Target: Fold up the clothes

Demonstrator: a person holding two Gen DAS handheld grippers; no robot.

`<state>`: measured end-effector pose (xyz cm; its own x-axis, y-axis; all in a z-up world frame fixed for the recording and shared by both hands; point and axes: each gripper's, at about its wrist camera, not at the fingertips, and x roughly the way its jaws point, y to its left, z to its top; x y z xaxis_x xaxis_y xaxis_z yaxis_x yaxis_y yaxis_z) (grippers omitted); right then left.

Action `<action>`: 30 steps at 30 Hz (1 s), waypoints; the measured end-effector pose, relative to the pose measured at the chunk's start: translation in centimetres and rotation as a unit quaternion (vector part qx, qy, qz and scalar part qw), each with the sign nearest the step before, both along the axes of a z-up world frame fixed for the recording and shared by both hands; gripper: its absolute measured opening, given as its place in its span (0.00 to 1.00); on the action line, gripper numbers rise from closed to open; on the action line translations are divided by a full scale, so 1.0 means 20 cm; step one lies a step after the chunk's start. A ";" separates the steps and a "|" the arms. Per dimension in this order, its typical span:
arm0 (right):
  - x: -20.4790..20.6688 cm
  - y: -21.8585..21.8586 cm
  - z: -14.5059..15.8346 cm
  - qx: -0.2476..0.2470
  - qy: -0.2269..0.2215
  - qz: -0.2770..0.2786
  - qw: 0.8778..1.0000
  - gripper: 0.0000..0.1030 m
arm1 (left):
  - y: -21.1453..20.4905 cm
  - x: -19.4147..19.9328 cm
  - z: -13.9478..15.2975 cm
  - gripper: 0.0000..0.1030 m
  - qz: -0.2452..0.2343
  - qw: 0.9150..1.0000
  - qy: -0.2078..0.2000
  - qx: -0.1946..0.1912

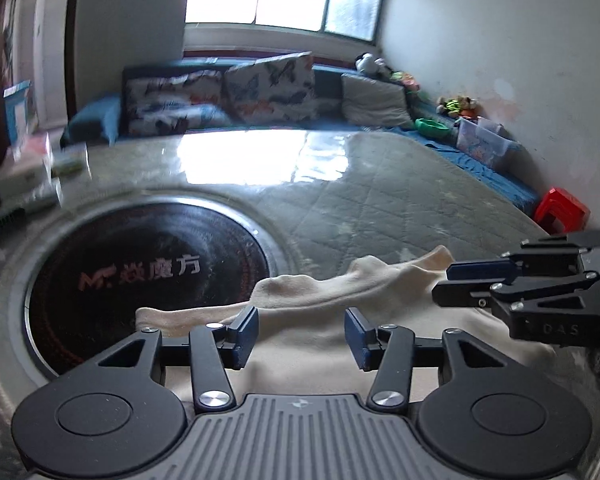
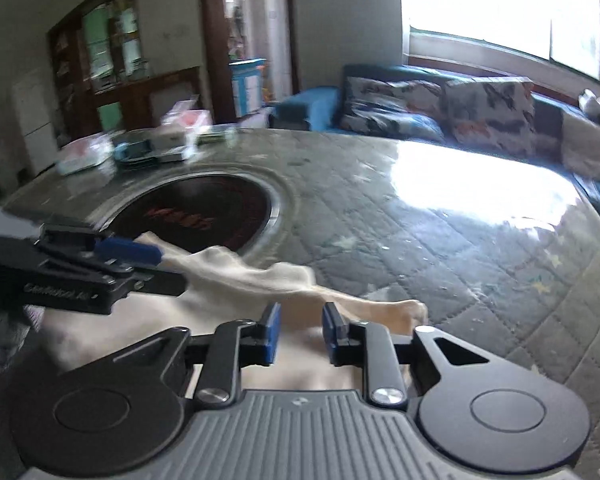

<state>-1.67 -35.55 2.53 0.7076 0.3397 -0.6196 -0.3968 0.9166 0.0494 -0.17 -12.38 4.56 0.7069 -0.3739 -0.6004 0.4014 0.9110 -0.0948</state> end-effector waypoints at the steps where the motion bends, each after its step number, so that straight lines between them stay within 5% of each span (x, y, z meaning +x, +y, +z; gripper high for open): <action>1: -0.04 0.02 0.02 -0.009 -0.007 0.013 1.000 0.30 | -0.01 -0.04 0.01 0.52 -0.004 1.000 -0.008 0.006; 8: -0.26 0.12 0.05 -0.043 -0.036 0.060 0.997 0.30 | -0.06 -0.26 -0.02 0.52 -0.019 0.998 -0.043 0.033; 18: -0.36 0.19 -0.06 -0.079 -0.051 0.071 0.993 0.30 | -0.08 -0.30 -0.11 0.53 -0.021 0.997 -0.047 0.050; 30: -0.43 0.10 -0.03 -0.050 -0.071 0.045 0.995 0.30 | -0.08 -0.35 -0.03 0.57 -0.013 0.997 -0.073 0.033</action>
<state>-10.22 -33.63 1.87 0.7598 0.3476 -0.5494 -0.4740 0.8746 -0.1021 -7.07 -13.97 4.05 0.7789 -0.3554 -0.5167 0.4295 0.9027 0.0264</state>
